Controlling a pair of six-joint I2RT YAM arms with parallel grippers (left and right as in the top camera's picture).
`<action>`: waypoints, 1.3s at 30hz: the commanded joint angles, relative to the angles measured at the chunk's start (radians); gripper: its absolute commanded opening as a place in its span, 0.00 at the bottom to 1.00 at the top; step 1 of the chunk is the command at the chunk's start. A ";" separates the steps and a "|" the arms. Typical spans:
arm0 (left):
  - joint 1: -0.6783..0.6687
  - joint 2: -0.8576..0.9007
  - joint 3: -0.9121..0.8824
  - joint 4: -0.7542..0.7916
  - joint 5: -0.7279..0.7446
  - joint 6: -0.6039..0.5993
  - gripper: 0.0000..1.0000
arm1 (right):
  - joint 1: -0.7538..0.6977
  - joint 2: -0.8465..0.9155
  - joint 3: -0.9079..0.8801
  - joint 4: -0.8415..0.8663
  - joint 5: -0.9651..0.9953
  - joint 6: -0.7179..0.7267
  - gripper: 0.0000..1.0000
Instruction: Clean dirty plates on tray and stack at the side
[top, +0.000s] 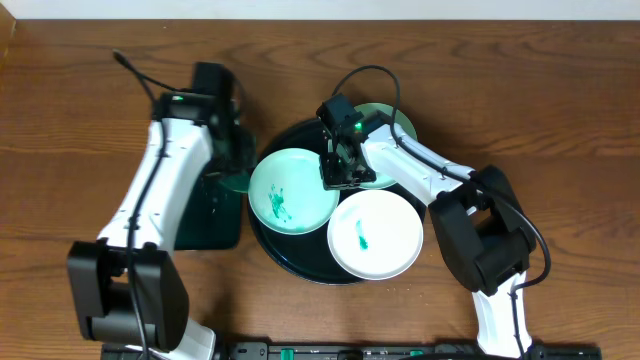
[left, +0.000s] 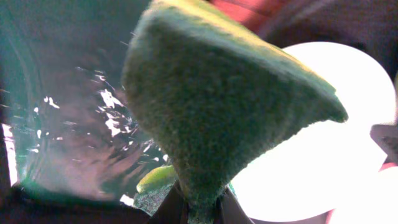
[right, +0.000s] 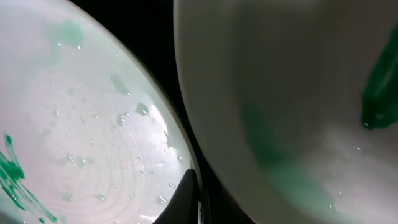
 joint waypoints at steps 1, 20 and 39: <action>-0.060 0.012 -0.048 0.017 -0.012 -0.207 0.07 | -0.017 0.029 -0.002 -0.023 0.076 0.043 0.01; -0.171 0.114 -0.224 0.250 0.000 -0.358 0.07 | -0.033 0.029 -0.008 -0.022 0.071 0.049 0.01; -0.167 0.193 -0.224 0.352 0.372 -0.076 0.07 | -0.033 0.029 -0.008 -0.010 0.071 0.049 0.01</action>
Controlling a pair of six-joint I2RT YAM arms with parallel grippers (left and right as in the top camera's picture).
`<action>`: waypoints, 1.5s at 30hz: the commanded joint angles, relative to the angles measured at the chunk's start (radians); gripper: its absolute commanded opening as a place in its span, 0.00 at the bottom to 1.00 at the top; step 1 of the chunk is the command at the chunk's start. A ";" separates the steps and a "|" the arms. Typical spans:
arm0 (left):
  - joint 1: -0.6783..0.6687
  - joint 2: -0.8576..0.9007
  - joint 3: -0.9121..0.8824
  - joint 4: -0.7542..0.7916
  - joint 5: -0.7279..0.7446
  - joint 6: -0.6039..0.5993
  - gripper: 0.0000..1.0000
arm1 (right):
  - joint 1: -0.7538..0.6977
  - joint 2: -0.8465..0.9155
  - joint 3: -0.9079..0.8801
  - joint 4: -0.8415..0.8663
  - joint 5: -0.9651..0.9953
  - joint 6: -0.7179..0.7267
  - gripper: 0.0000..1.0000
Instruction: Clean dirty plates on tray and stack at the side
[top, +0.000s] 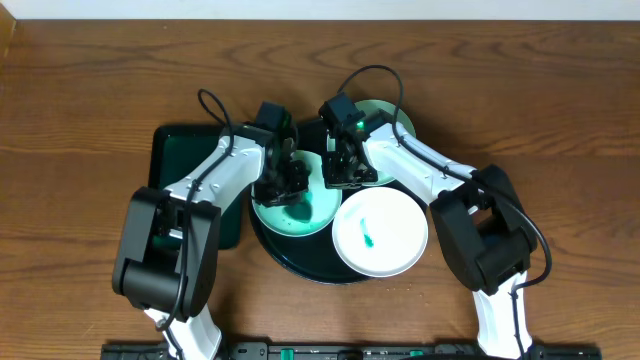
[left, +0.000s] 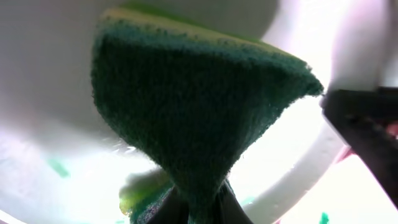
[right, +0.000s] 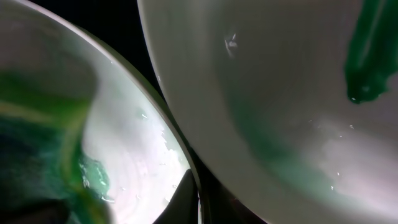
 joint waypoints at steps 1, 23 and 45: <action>-0.003 0.022 -0.010 0.050 -0.027 0.053 0.07 | -0.025 0.029 -0.009 -0.001 0.071 0.015 0.01; 0.003 0.022 -0.010 -0.039 -0.090 0.249 0.08 | -0.025 0.029 -0.014 0.005 0.071 0.015 0.01; 0.003 0.022 -0.010 0.119 -0.050 0.233 0.07 | -0.025 0.030 -0.014 0.013 0.071 0.014 0.01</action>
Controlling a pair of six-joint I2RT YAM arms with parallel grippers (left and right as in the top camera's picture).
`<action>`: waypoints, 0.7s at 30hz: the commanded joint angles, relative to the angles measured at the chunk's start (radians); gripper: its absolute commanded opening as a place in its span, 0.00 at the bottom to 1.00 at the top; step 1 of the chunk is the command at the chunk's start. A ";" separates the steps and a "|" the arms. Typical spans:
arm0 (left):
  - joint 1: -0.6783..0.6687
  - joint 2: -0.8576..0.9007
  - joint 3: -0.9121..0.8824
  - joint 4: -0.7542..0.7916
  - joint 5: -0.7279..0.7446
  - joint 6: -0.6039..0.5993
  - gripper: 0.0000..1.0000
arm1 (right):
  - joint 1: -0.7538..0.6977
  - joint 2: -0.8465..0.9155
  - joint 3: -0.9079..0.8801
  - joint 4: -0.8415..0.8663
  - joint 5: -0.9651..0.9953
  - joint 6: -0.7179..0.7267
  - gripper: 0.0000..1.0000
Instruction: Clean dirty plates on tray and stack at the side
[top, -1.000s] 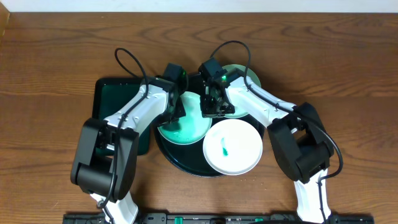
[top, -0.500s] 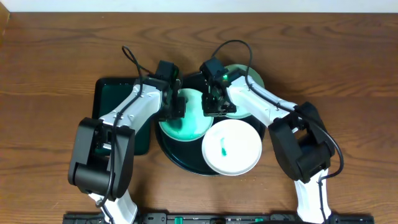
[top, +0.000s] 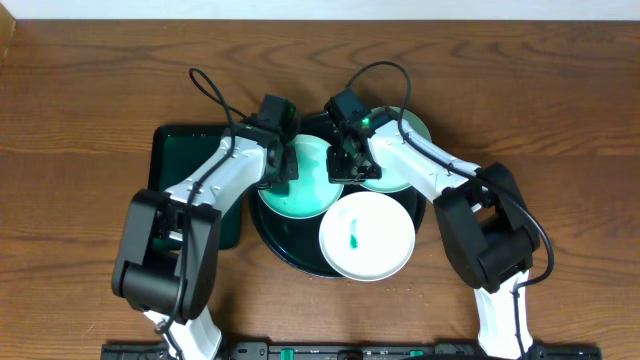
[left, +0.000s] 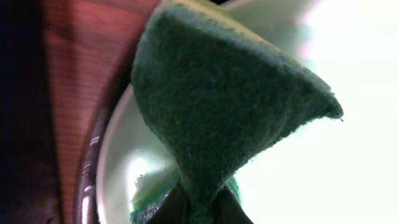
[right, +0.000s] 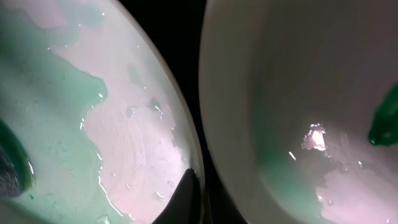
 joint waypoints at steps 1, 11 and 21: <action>0.003 0.030 -0.011 -0.025 0.391 0.235 0.07 | -0.001 0.030 -0.014 -0.006 0.052 -0.011 0.01; 0.030 0.030 -0.011 -0.011 0.399 0.197 0.07 | -0.002 0.030 -0.014 -0.006 0.052 -0.011 0.01; 0.042 0.030 -0.011 -0.022 -0.261 -0.251 0.07 | -0.002 0.030 -0.014 -0.006 0.052 -0.011 0.01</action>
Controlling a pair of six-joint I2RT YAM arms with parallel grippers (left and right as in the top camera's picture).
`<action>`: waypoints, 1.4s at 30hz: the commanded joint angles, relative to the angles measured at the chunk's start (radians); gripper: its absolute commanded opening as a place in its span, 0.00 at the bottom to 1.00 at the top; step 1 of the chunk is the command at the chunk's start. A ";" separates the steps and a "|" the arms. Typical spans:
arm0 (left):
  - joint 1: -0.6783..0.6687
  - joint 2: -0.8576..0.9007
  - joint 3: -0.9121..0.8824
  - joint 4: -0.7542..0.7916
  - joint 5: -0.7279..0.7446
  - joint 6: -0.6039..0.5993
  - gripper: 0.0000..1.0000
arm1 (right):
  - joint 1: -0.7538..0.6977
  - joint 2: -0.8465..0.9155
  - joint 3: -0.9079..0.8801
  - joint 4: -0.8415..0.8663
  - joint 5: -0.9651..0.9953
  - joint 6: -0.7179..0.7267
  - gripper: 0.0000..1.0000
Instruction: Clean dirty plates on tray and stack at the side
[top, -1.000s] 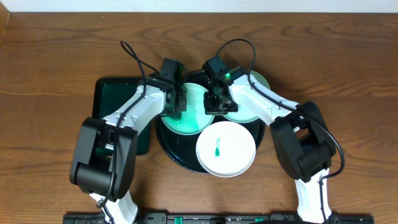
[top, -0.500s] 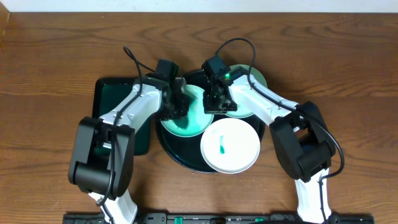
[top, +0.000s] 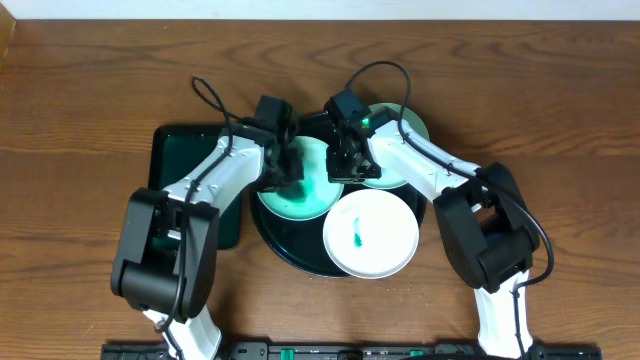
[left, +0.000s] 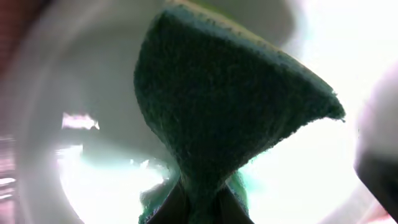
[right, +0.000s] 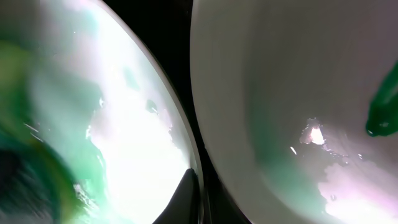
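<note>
A black round tray (top: 300, 258) carries three plates. The left plate (top: 305, 200) is smeared with a pale green film. My left gripper (top: 284, 168) is shut on a dark green sponge (left: 230, 112), which presses on this plate's inside (left: 93, 174). My right gripper (top: 341, 166) is shut on the same plate's right rim; one dark finger (right: 188, 194) lies on the inner side of that rim. A white plate (top: 372, 236) with a green mark (right: 385, 106) sits at the tray's front right. A third, greenish plate (top: 403, 134) lies behind my right arm.
A dark green rectangular basin (top: 190, 160) stands on the wooden table left of the tray, under my left arm. Both arms' cables loop above the tray's back edge. Bare wood lies to the far left, far right and back.
The sponge in my left gripper has gone from the plate's left rim to further in over its inside. My right gripper still grips the rim.
At first my left gripper held the sponge over the basin, and the left plate bore green scribbles. Then the sponge was on that plate. Later the scribbles had become a pale green film. My right gripper held the plate's rim at every moment.
</note>
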 joint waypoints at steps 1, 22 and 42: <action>0.032 0.025 -0.010 -0.014 -0.372 -0.141 0.07 | -0.002 0.030 -0.014 -0.011 0.051 -0.011 0.01; 0.025 0.027 0.068 -0.027 -0.013 0.012 0.07 | -0.002 0.030 -0.014 -0.019 0.051 -0.011 0.01; 0.165 -0.349 0.214 -0.191 -0.088 0.048 0.07 | -0.002 0.029 -0.014 -0.008 0.004 -0.077 0.01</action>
